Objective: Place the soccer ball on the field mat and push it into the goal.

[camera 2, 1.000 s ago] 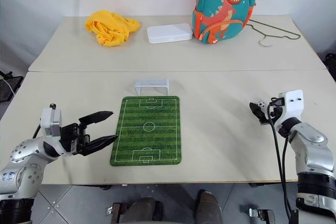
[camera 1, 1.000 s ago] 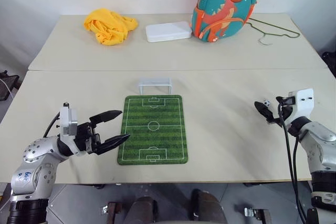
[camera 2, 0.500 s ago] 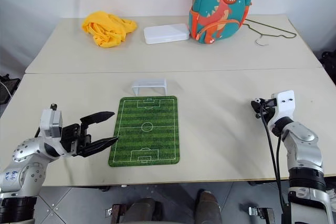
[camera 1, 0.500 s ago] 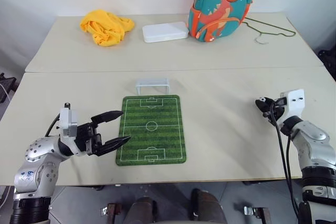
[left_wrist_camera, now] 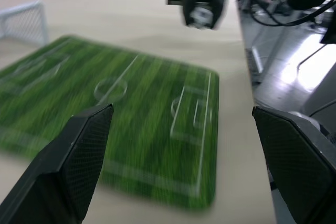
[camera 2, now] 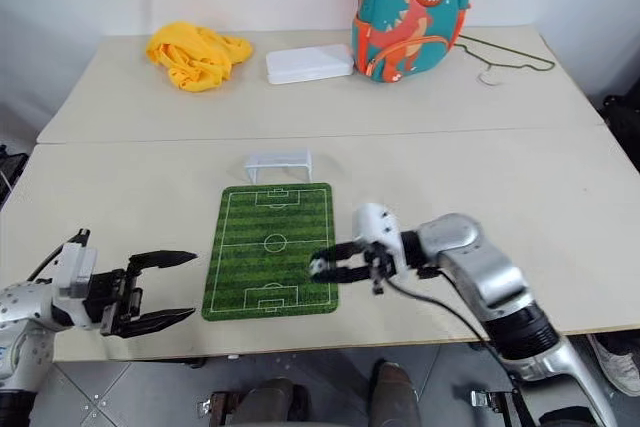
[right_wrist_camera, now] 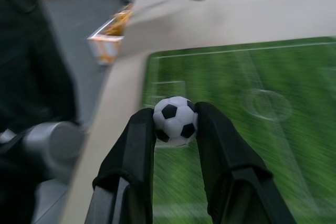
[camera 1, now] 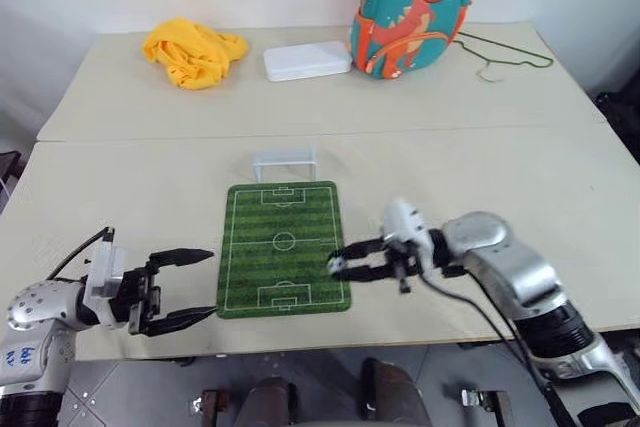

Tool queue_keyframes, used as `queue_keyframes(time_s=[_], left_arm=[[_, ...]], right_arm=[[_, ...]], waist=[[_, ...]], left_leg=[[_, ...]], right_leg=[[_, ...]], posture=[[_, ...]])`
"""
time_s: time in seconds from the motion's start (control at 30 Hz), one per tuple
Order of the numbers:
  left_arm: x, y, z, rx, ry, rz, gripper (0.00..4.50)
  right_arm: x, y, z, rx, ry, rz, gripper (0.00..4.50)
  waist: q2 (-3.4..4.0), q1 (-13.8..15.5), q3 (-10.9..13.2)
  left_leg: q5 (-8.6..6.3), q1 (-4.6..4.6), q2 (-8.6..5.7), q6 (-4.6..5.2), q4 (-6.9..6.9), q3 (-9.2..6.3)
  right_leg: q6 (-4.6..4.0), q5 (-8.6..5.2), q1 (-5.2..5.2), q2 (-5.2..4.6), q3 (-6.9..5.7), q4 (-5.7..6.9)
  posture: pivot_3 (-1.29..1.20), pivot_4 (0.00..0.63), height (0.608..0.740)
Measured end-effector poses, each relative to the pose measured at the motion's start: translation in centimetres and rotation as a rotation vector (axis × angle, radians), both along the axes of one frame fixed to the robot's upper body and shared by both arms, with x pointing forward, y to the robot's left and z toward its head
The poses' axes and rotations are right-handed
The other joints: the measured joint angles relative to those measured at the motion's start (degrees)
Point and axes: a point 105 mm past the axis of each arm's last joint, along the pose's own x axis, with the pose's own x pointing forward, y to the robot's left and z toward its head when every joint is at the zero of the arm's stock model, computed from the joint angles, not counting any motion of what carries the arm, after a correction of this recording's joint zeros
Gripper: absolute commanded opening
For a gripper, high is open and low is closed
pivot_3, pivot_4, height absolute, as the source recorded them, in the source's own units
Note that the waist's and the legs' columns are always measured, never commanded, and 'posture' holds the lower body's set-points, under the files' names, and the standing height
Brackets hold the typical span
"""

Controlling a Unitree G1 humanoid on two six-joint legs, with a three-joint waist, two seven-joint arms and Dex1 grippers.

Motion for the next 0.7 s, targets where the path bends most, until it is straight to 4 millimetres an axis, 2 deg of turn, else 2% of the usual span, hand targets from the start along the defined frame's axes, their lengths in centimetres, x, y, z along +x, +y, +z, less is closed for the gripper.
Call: queue_keyframes(time_s=[0.1, 0.2, 0.43, 0.7], left_arm=[[-1.3, 0.4, -1.1, 0.01, 0.042, 0.01, 4.5], [-1.7, 0.6, -1.2, 0.02, 0.04, 0.022, 4.5], [-1.9, 1.0, -1.4, 0.026, 0.045, 0.068, 4.5], [-1.8, 1.2, -1.3, 0.032, 0.037, 0.101, 4.5]], right_arm=[[-0.7, 1.7, -1.4, -0.063, -0.015, 0.054, 0.84], [-0.6, 3.0, -2.5, -0.085, -0.014, 0.049, 0.84], [0.5, 4.9, -3.2, -0.104, -0.047, 0.002, 0.84], [0.3, 5.8, -3.9, -0.12, -0.038, 0.012, 0.84]], waist=[[-0.05, 0.0, 0.0], [-0.09, 0.0, 0.0], [-0.09, -0.7, 0.0], [-0.09, -0.7, 0.0]], left_leg=[[-0.06, 0.0, 0.0, 0.01, 0.03, 0.04], [-0.07, 0.0, 0.02, -0.02, 0.04, 0.04], [-0.08, 0.01, 0.05, -0.03, 0.0, 0.08], [-0.09, 0.01, 0.06, -0.04, 0.0, 0.1]], right_leg=[[0.0, 0.0, -0.01, 0.0, 0.01, -0.01], [0.0, 0.0, -0.02, 0.01, 0.0, 0.01], [0.0, 0.0, -0.07, 0.05, 0.02, 0.02], [0.0, 0.0, -0.08, 0.05, 0.04, 0.02]], posture=[[0.0, 0.15, 0.74], [0.0, 0.15, 0.74], [0.0, 0.15, 0.74], [0.0, 0.15, 0.74]])
